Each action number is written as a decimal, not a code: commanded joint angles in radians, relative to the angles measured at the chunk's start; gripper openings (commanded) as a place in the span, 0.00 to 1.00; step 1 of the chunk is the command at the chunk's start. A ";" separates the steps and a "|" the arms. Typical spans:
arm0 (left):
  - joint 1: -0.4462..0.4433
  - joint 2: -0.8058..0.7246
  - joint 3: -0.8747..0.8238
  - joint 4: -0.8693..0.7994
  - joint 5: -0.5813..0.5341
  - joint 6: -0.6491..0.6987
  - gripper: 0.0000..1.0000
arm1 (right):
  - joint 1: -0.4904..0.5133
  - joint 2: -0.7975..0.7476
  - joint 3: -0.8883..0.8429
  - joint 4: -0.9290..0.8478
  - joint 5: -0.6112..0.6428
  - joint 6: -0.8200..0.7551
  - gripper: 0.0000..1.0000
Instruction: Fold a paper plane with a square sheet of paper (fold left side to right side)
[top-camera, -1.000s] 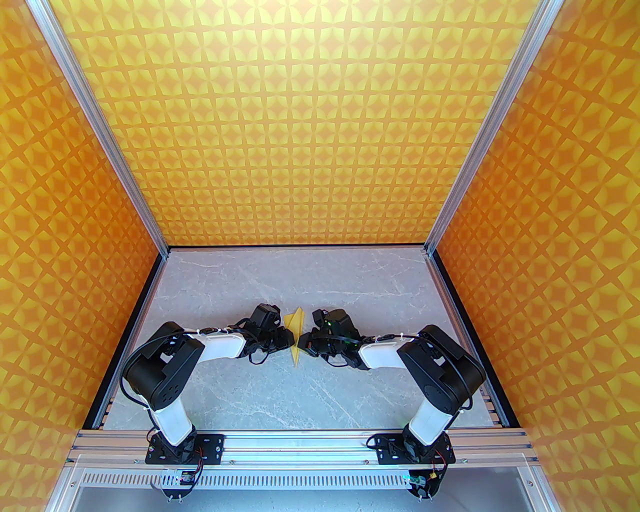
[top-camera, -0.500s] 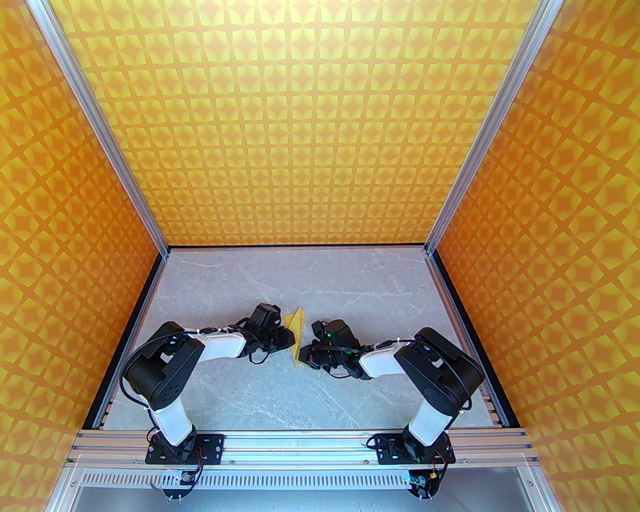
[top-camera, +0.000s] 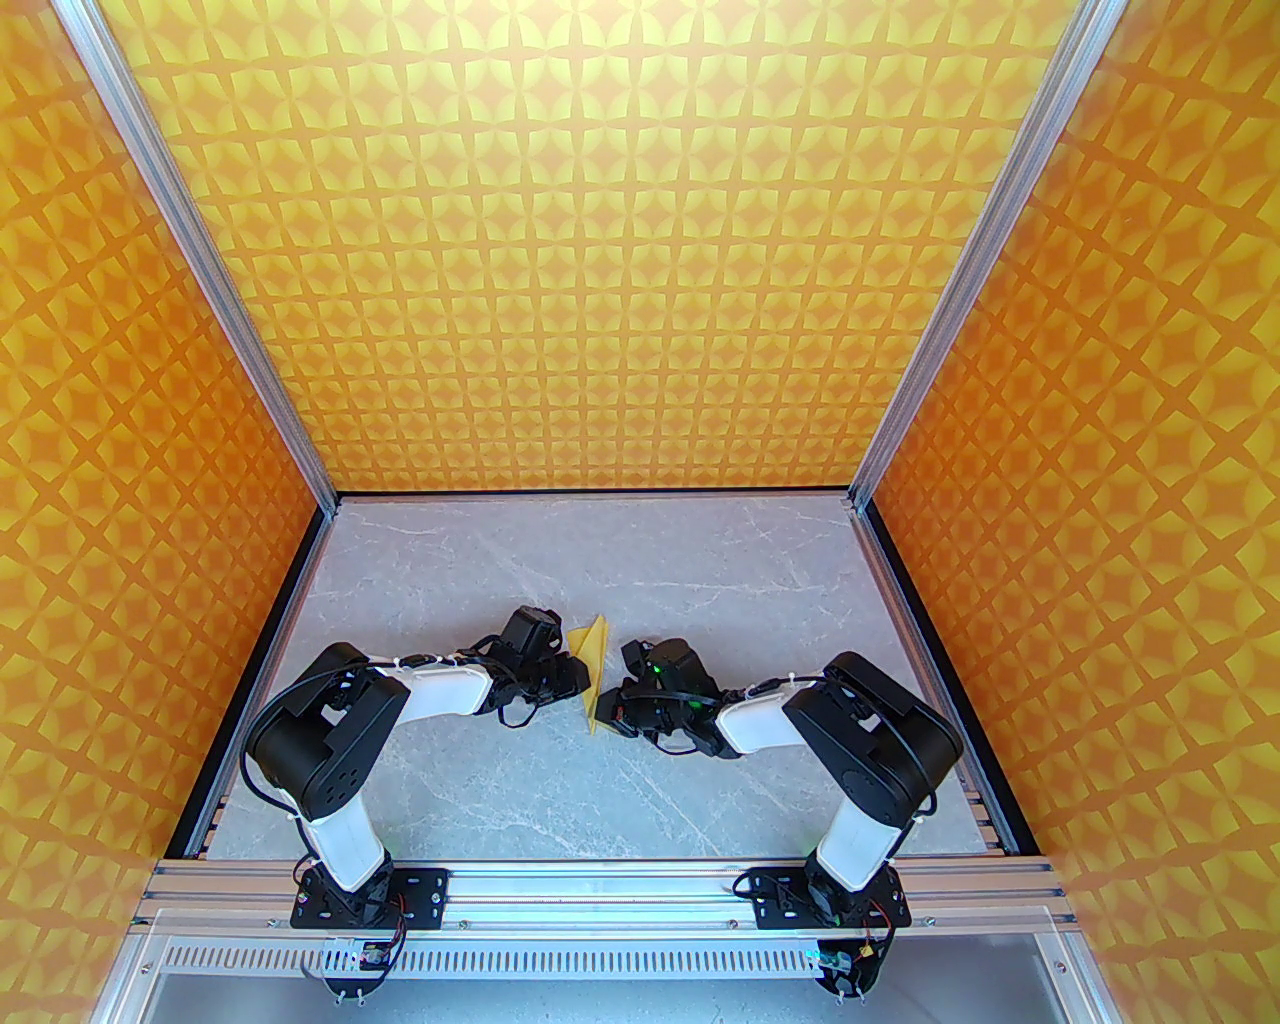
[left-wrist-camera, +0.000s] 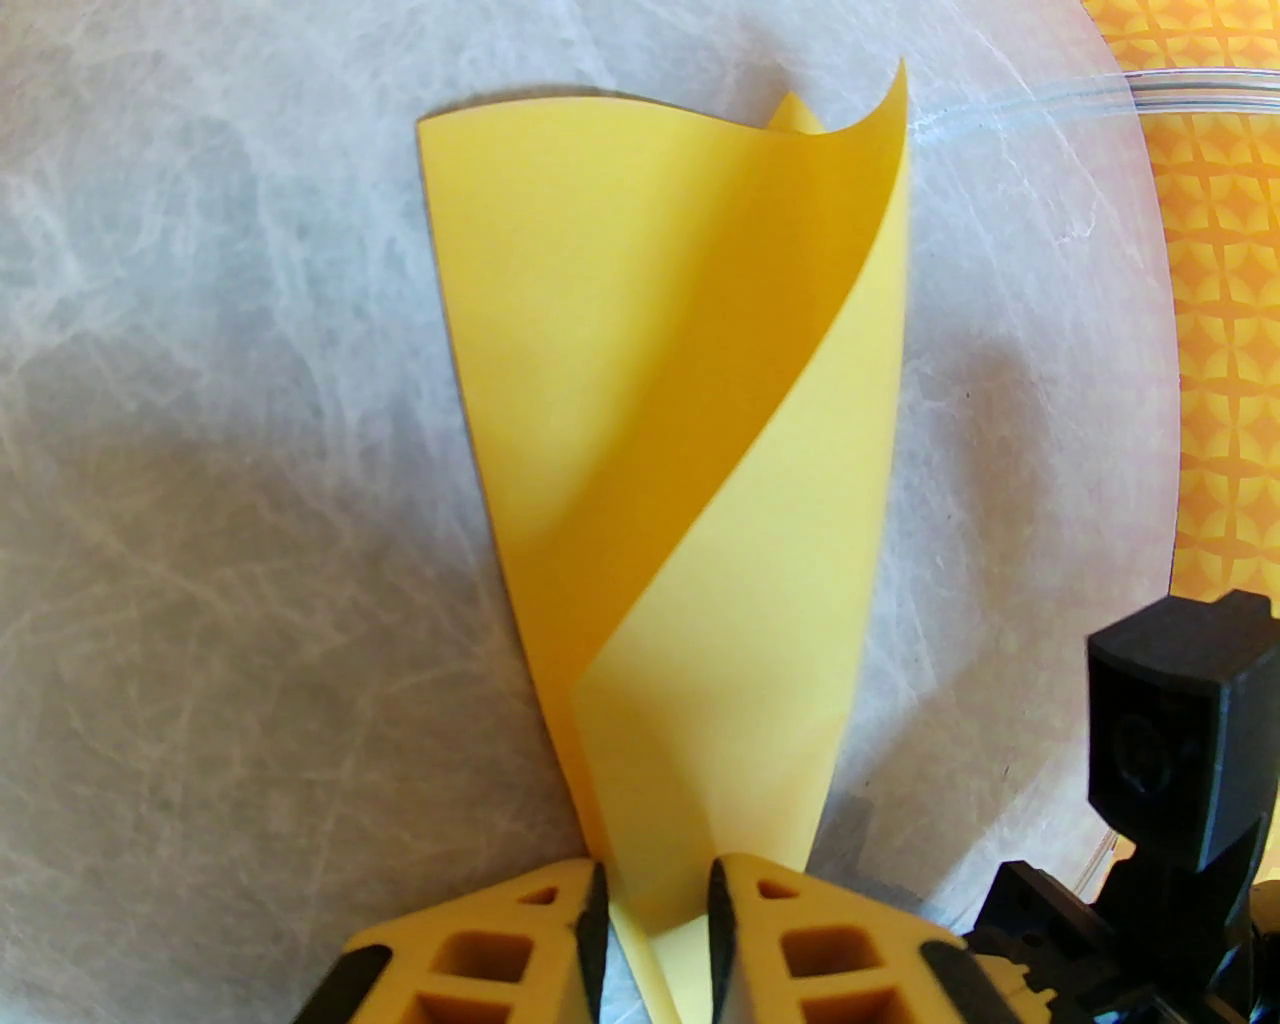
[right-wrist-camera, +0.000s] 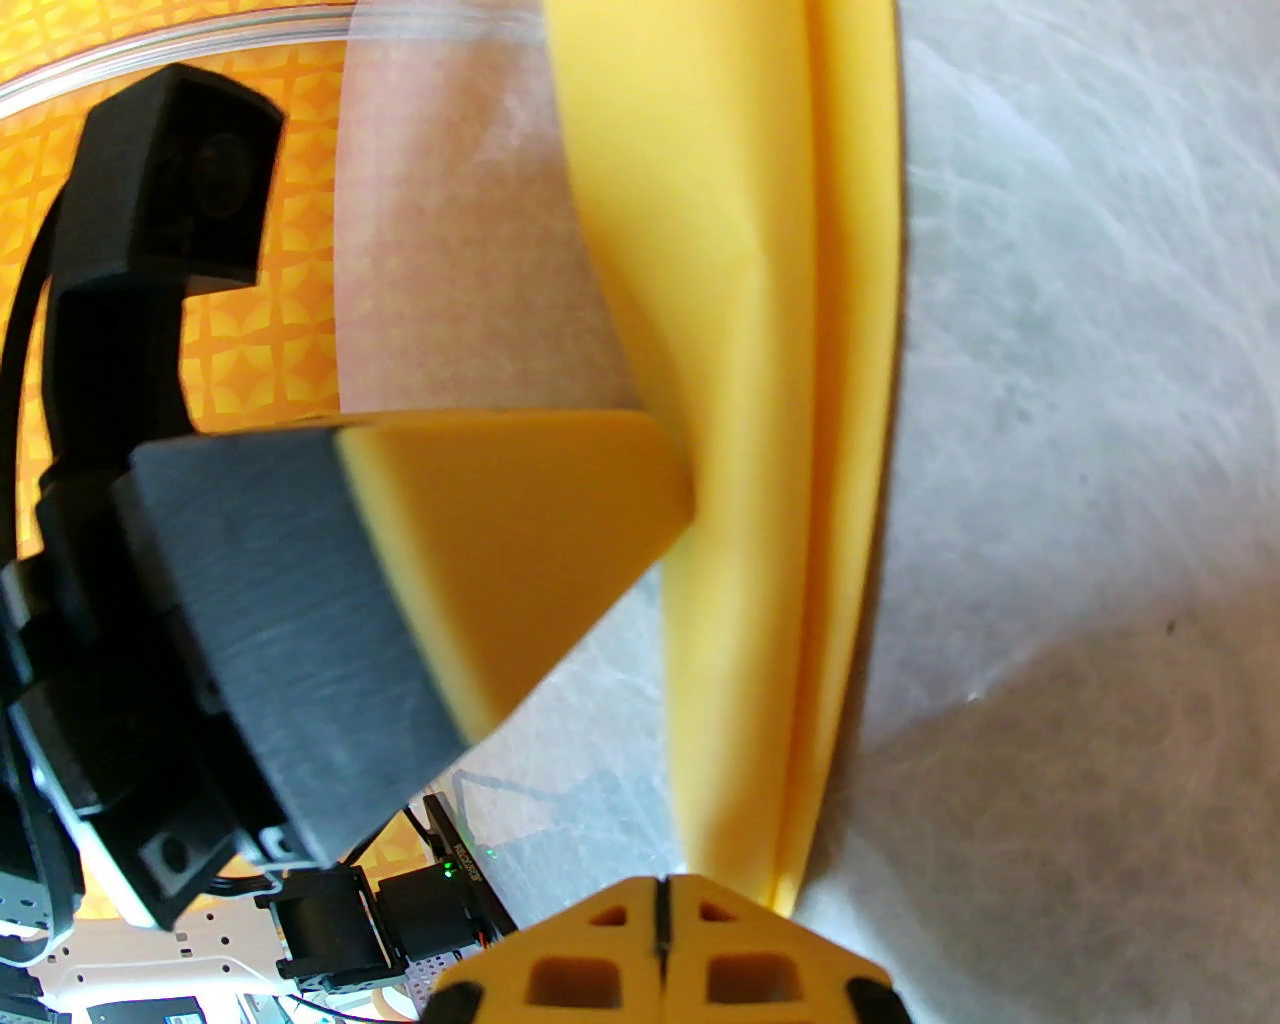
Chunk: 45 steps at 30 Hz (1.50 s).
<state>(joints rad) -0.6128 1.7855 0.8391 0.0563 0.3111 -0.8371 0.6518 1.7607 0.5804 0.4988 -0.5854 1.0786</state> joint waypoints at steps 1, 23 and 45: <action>-0.004 0.048 0.023 0.036 0.001 -0.005 0.26 | 0.003 0.025 0.025 0.024 -0.022 0.008 0.01; -0.004 0.055 0.025 0.036 0.009 -0.005 0.27 | 0.008 0.062 0.050 -0.033 0.002 -0.026 0.02; -0.011 0.063 0.028 0.040 0.013 -0.008 0.27 | 0.008 0.067 0.049 -0.033 0.024 -0.013 0.07</action>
<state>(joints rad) -0.6102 1.7882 0.8417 0.0551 0.3218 -0.8391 0.6537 1.8088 0.6174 0.4828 -0.5797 1.0691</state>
